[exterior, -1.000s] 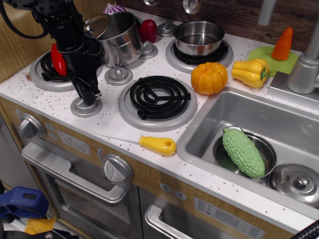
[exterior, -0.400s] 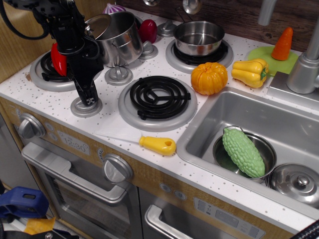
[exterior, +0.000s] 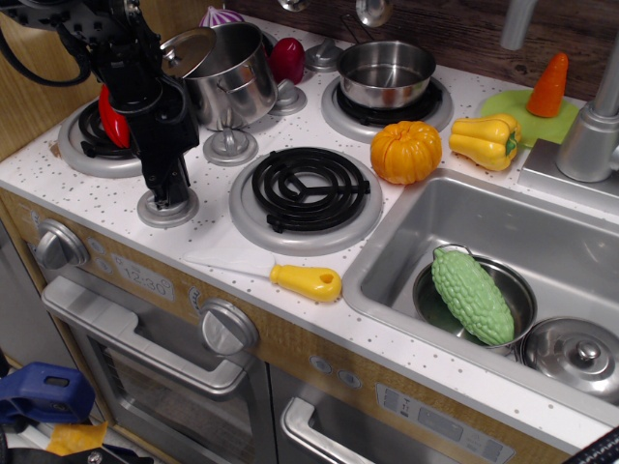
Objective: Twist knob start vertical clockwise90
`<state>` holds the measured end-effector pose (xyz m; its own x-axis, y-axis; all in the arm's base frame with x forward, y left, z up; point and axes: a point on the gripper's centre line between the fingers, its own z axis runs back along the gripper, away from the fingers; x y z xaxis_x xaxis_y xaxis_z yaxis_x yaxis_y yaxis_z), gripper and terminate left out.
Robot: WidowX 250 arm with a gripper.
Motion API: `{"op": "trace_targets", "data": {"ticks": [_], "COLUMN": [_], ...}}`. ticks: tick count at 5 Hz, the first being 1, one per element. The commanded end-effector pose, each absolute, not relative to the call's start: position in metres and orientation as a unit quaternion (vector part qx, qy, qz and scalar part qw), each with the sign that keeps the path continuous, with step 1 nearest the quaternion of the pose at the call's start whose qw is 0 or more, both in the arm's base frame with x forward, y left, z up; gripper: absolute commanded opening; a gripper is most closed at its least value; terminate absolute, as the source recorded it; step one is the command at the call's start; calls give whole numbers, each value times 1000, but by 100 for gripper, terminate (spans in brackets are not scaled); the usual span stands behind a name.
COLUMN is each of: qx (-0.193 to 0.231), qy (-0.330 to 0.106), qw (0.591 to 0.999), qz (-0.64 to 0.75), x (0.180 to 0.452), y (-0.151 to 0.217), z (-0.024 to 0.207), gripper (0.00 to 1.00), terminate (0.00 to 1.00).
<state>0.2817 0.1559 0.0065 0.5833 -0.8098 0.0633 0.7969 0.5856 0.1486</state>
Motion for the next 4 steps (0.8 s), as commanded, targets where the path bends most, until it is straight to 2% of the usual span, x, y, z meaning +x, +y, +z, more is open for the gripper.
{"op": "trace_targets", "data": {"ticks": [1,2,3,4], "qx": [32,-15,-22,-22], "qy": [-13,-25,-8,-17], "qw": [865,839,797,775], "qz": [-500,-544,-603,-632], "x": [261,255,257,255], "y": [184,210,222,223], "z": [11,10,12,11], "gripper": [0,0,0,0], "terminate": [0,0,0,0]}}
